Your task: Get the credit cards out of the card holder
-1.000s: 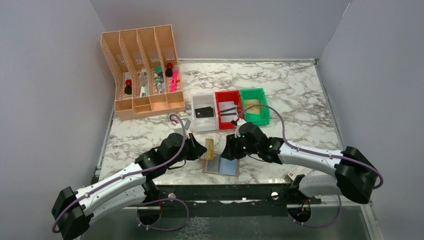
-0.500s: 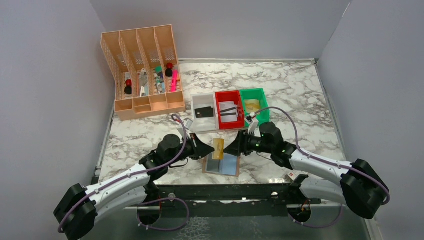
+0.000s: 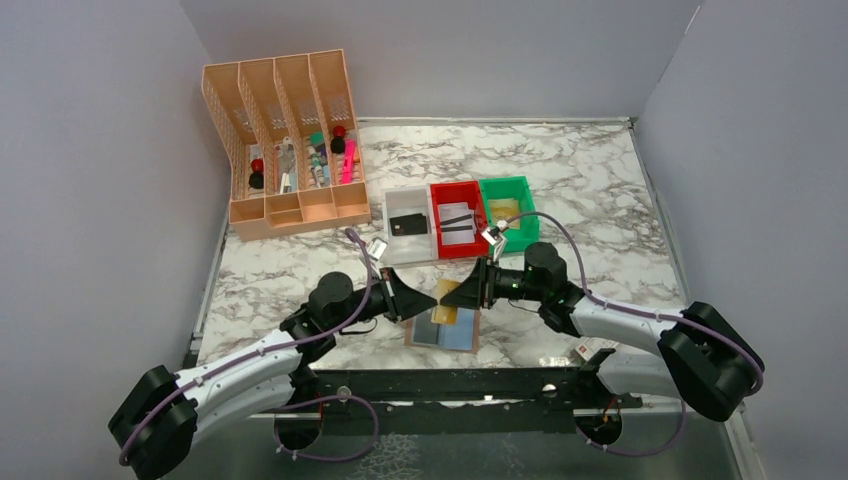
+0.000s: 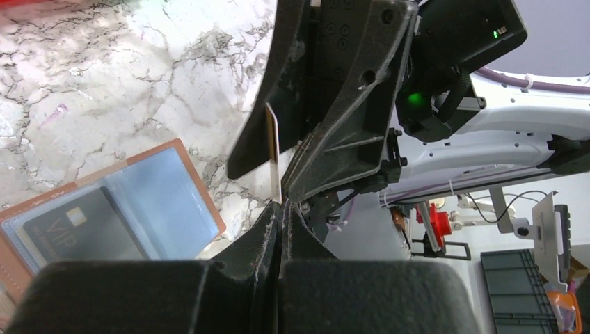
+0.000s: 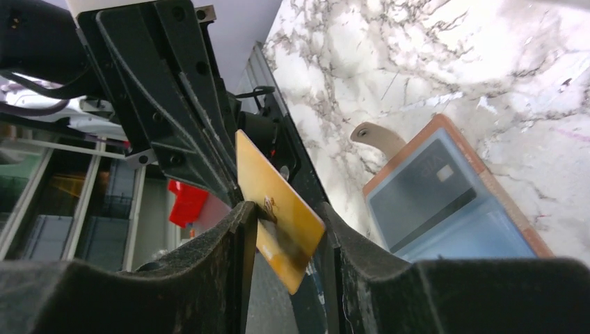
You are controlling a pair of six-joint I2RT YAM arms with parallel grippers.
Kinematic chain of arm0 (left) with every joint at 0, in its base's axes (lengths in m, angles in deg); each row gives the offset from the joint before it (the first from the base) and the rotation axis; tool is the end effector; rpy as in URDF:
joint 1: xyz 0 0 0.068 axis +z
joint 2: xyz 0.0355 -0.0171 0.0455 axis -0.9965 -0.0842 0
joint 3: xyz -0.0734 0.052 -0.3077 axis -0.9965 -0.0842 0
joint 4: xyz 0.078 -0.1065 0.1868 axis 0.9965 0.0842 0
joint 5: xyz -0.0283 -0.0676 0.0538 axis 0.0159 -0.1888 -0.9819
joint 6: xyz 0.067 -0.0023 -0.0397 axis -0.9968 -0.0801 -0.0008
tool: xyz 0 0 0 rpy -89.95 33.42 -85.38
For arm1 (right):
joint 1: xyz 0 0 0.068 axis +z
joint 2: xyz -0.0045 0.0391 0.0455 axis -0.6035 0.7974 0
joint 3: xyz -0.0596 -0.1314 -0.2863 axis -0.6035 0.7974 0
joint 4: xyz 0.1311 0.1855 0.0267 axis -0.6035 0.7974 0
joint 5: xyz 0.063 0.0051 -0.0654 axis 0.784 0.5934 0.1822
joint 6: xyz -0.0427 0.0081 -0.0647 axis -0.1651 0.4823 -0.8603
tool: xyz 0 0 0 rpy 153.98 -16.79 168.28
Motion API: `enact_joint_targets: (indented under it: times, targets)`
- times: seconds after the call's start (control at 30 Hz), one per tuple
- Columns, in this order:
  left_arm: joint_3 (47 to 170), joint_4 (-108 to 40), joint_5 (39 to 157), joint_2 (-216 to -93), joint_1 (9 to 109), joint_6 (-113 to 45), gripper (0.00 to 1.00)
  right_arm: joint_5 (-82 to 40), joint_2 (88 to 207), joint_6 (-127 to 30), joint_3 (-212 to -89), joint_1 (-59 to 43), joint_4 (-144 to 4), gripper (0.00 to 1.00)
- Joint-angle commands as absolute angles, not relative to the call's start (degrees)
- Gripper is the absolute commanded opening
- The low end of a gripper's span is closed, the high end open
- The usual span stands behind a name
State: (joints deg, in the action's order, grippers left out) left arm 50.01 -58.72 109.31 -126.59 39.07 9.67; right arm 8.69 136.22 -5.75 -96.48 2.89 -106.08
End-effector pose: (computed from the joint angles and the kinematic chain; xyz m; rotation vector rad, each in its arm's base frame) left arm 0.0888 -0.1243 0.2607 0.1392 1.9610 -1.5443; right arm 0.1428 0.1728 0.2613 -0.3754 2.0703 1.6271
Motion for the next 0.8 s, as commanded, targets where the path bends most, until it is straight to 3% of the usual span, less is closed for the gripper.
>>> enact_joint_targets:
  times: [0.0, 0.27, 0.5, 0.67, 0.77]
  targets:
    - [48.55, -62.70, 110.63, -124.35, 39.57, 10.70, 0.00, 13.05, 136.21, -2.65, -94.60, 2.45, -113.75, 0.39]
    - [46.82, -62.70, 108.69, -121.21, 40.00, 11.84, 0.00, 15.30, 133.27, -2.11, -92.33, 1.83, -115.17, 0.40]
    - [47.15, -62.70, 109.81, -121.75, 40.08, 11.99, 0.00, 17.27, 133.09, 0.20, -91.04, 1.29, -121.79, 0.24]
    - [47.44, -62.67, 110.86, -122.53, 40.08, 11.75, 0.00, 16.25, 132.40, 0.57, -90.62, 0.95, -122.42, 0.21]
    - [47.29, -62.70, 110.91, -122.70, 40.08, 11.73, 0.00, 16.08, 132.34, 0.56, -90.36, 0.76, -122.74, 0.14]
